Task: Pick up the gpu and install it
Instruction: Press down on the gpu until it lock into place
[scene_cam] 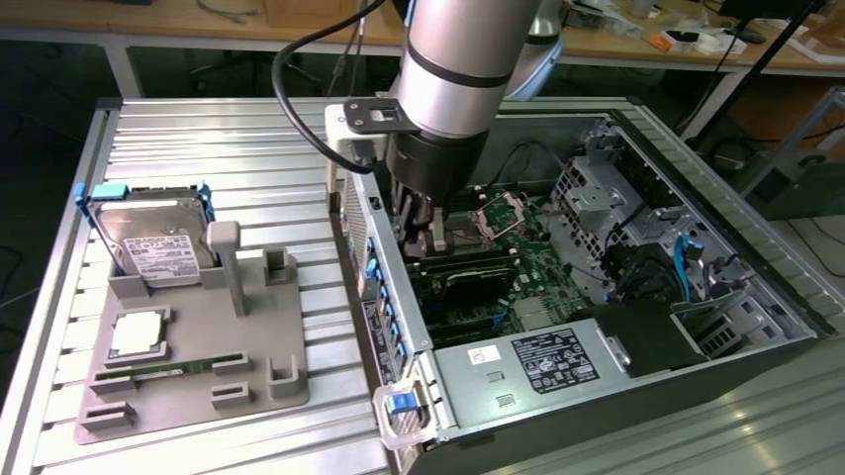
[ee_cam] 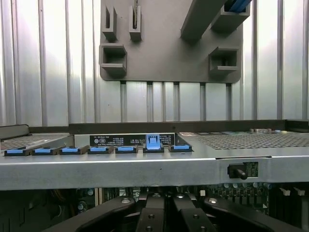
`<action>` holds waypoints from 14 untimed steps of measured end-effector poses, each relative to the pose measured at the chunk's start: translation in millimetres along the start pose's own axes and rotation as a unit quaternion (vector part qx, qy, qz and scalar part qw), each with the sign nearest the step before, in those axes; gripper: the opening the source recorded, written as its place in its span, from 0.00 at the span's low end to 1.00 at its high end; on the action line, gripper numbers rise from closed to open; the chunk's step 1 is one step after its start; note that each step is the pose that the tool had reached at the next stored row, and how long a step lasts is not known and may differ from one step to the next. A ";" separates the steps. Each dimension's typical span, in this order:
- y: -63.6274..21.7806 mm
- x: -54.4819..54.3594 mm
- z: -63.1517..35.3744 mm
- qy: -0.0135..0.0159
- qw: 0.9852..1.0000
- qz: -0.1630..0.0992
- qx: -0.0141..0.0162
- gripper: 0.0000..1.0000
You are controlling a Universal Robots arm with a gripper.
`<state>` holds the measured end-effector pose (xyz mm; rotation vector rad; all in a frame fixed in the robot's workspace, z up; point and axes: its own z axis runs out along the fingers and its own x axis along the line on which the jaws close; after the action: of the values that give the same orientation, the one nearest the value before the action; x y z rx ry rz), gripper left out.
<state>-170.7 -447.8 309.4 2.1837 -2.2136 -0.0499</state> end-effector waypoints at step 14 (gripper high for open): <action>0.9 0.1 3.0 0.000 1.000 0.000 0.000 0.11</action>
<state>-171.8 -447.9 306.4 2.1837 -2.2133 -0.0489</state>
